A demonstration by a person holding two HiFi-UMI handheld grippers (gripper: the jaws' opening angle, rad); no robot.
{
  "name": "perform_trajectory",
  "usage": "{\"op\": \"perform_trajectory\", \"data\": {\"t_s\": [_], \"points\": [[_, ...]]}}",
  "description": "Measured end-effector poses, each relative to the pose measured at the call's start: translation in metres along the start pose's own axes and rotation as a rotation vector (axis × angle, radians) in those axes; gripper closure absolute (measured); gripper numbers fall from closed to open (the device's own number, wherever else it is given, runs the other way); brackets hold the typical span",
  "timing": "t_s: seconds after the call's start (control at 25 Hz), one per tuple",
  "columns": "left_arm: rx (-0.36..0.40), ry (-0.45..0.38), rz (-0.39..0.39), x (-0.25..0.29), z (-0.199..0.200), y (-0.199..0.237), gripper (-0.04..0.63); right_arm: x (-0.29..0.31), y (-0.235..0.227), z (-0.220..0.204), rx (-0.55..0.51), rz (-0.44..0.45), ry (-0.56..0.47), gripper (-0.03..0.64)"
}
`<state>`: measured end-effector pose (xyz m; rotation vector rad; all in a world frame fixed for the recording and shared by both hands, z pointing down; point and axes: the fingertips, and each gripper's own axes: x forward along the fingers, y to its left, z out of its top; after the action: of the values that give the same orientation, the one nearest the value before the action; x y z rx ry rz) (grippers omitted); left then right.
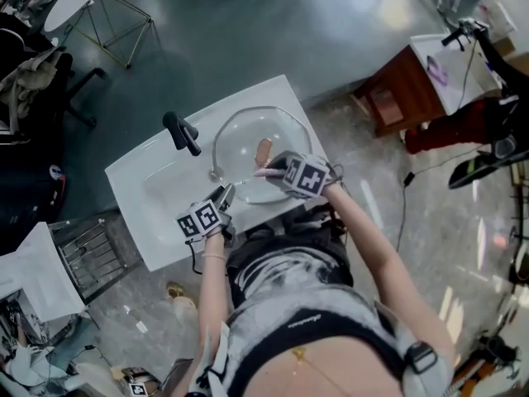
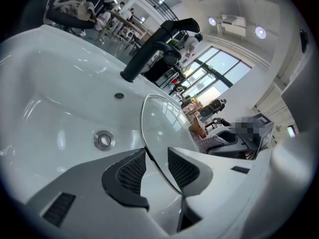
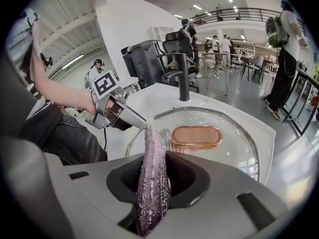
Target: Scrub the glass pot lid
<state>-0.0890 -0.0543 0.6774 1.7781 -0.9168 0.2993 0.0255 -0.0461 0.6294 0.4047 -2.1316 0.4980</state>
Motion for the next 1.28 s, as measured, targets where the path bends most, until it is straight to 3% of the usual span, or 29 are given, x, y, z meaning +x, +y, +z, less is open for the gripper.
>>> {"op": "perform_trajectory", "data": {"t_s": [0.32,0.56,0.64,0.76,0.96,1.12,1.28], "points": [[0.017,0.009,0.027,0.000,-0.002,-0.001,0.459,-0.016,-0.011,-0.030,0.052,0.034,0.018,0.525],[0.238,0.042,0.179,-0.013,0.002,0.000,0.439,-0.041,-0.032,-0.026,0.214,0.004,-0.184,0.527],[0.323,0.014,0.222,-0.024,0.011,-0.010,0.439,-0.054,-0.034,-0.023,0.216,-0.024,-0.227,0.527],[0.424,-0.077,0.175,-0.033,0.032,-0.049,0.451,-0.073,-0.037,-0.017,0.149,-0.105,-0.277,0.526],[0.577,-0.223,0.045,-0.036,0.064,-0.134,0.541,-0.115,-0.031,0.017,0.090,-0.195,-0.466,0.526],[0.648,-0.304,-0.011,-0.041,0.081,-0.187,0.601,-0.153,-0.025,0.044,0.049,-0.232,-0.629,0.528],[0.683,-0.379,-0.037,-0.051,0.091,-0.225,0.604,-0.188,-0.017,0.069,0.007,-0.246,-0.791,0.529]]}}
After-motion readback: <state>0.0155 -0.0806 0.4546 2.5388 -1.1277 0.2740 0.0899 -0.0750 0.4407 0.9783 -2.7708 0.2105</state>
